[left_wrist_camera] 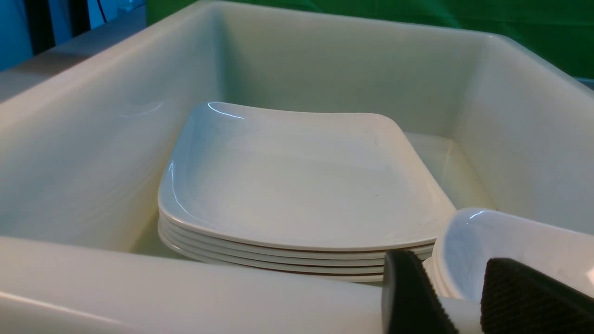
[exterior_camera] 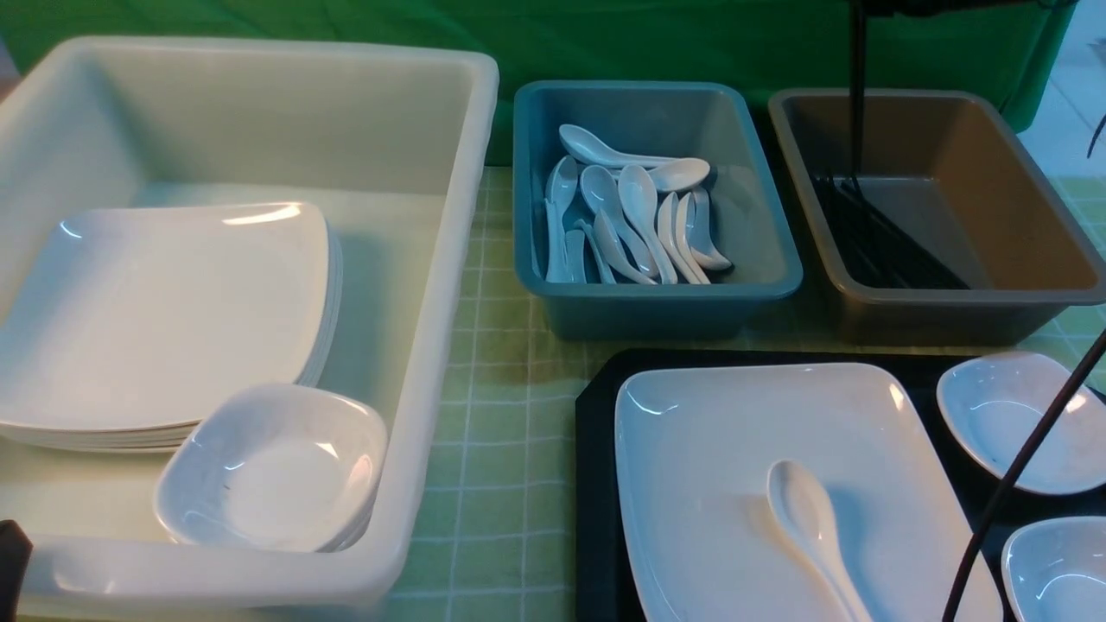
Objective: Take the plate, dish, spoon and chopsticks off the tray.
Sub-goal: Use the right arm to put the chopsticks into the small storage box on the right
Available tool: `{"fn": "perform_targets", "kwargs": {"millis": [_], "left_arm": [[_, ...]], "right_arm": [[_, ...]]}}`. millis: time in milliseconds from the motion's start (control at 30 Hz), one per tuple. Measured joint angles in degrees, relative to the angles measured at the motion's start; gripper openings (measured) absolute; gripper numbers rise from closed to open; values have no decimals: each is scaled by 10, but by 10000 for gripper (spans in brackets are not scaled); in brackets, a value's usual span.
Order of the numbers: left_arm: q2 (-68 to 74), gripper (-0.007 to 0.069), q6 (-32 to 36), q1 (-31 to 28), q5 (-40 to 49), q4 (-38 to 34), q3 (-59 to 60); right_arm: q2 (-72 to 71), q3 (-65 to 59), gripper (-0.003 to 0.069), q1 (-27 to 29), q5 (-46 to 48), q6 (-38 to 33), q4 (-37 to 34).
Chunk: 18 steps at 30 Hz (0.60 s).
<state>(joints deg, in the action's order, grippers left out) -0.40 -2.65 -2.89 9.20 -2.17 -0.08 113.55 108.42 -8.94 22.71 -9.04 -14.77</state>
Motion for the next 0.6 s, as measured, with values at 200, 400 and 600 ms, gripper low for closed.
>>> {"fn": "perform_targets", "kwargs": {"millis": [200,400,600], "left_arm": [[0,221,0,0,0,0,0],[0,221,-1,0,0,0,0],[0,221,-1,0,0,0,0]], "right_arm": [[21,0,95,27,-19,0,9],[59,0,121,41,-19,0,11],[86,0,230,43,10,0,11]]}}
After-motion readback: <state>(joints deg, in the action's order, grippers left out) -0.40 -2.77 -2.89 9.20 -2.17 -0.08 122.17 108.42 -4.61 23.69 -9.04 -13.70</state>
